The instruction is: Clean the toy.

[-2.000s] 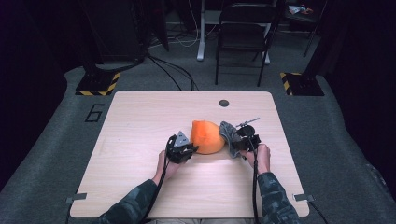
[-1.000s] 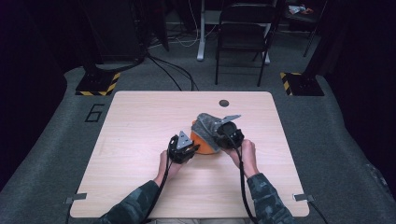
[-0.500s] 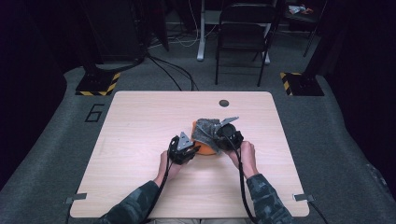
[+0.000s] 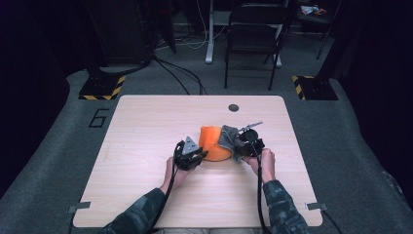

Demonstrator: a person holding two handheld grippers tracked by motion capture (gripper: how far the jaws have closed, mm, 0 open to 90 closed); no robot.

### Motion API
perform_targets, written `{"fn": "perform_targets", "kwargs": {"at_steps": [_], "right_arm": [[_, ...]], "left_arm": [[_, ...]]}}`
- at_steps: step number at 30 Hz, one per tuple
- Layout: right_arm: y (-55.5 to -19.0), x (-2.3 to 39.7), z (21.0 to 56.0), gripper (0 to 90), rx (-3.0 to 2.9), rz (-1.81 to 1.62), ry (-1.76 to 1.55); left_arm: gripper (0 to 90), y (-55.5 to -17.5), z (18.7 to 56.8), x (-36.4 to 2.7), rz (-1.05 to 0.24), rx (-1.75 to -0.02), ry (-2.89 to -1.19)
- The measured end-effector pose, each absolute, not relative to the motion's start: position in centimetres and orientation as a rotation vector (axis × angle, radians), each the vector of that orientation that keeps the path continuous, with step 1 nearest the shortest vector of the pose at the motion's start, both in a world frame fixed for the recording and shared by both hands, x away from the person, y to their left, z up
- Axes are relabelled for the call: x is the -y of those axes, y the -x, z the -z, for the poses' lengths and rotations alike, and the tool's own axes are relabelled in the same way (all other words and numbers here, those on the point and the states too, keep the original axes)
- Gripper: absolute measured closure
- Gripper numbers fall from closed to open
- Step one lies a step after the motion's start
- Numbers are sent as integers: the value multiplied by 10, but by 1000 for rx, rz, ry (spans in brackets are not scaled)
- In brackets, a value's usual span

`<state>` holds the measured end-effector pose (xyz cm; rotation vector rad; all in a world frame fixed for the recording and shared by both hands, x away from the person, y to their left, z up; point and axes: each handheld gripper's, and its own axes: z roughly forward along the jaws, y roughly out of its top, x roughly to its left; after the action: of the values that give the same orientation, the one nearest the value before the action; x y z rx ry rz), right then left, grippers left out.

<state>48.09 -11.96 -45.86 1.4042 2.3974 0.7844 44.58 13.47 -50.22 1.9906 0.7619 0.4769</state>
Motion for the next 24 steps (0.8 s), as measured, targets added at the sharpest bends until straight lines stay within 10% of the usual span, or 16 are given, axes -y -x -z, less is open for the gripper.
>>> {"fn": "perform_targets", "kwargs": {"at_steps": [8, 20, 24], "right_arm": [[-491, 126, 491, 784, -2421, -718, -1487], [-468, 104, 427, 784, -2365, -876, -1271], [-472, 94, 444, 785, -2394, -829, -1266]], "left_arm": [[745, -448, 502, -135, -478, -769, -1978], [728, -450, 502, -139, -470, -787, -1971], [545, -447, 502, -139, -528, -788, -1958]]}}
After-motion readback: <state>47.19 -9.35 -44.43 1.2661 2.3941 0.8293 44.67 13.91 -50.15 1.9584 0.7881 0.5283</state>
